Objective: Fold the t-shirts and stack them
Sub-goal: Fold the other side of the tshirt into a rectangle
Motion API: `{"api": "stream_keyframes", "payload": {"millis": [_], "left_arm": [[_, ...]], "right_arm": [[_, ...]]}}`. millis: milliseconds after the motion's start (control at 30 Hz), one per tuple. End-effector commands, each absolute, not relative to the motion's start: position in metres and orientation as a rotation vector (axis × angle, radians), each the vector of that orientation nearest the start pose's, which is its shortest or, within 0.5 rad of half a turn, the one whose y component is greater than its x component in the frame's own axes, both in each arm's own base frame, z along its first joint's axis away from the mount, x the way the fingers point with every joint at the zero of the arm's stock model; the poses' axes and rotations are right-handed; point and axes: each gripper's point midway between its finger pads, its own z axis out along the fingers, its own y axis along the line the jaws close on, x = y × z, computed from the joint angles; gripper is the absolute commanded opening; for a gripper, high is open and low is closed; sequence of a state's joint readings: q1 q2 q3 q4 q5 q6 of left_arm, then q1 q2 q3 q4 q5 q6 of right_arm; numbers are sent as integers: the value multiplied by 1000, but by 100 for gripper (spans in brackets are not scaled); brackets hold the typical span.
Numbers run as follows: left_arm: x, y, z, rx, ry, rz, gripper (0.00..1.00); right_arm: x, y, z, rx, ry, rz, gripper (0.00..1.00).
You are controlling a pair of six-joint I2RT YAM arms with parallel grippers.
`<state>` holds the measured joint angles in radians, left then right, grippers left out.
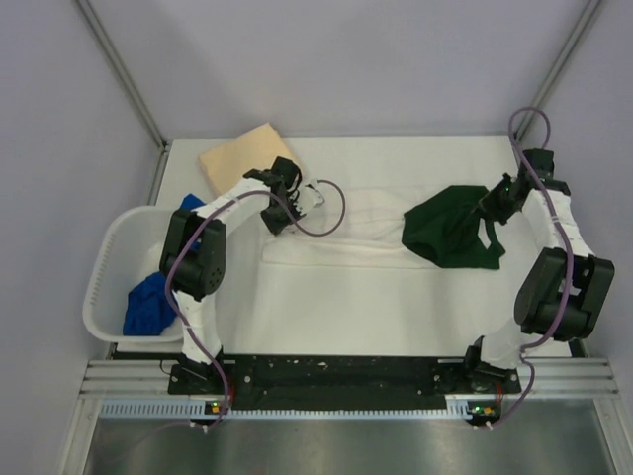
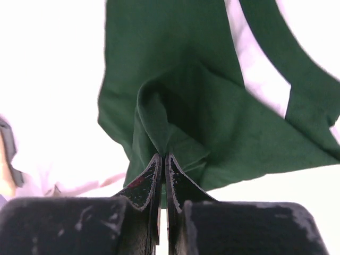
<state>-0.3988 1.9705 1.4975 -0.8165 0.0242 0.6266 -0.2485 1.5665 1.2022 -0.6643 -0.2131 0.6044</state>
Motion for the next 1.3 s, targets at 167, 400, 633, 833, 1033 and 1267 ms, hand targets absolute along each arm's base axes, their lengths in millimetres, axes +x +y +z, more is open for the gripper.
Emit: {"api": "stream_keyframes", "payload": {"millis": [167, 400, 633, 833, 1033, 1267], "left_arm": [[397, -139, 57, 1368, 2503, 30, 0], [403, -125, 47, 1330, 2551, 125, 0], [398, -141, 77, 1255, 2506, -3, 0], [408, -129, 76, 1254, 2505, 118, 0], [429, -131, 73, 1203, 2493, 173, 0], [440, -127, 54, 1187, 2531, 229, 25]], "right_arm": [[424, -55, 146, 975, 2351, 408, 0], [451, -76, 170, 1040, 2236, 425, 0], [446, -74, 154, 1071, 2234, 427, 0], [448, -88, 173, 1089, 2168, 374, 0], [450, -95, 171, 1116, 2154, 338, 0], [462, -78, 133, 1155, 2178, 459, 0]]}}
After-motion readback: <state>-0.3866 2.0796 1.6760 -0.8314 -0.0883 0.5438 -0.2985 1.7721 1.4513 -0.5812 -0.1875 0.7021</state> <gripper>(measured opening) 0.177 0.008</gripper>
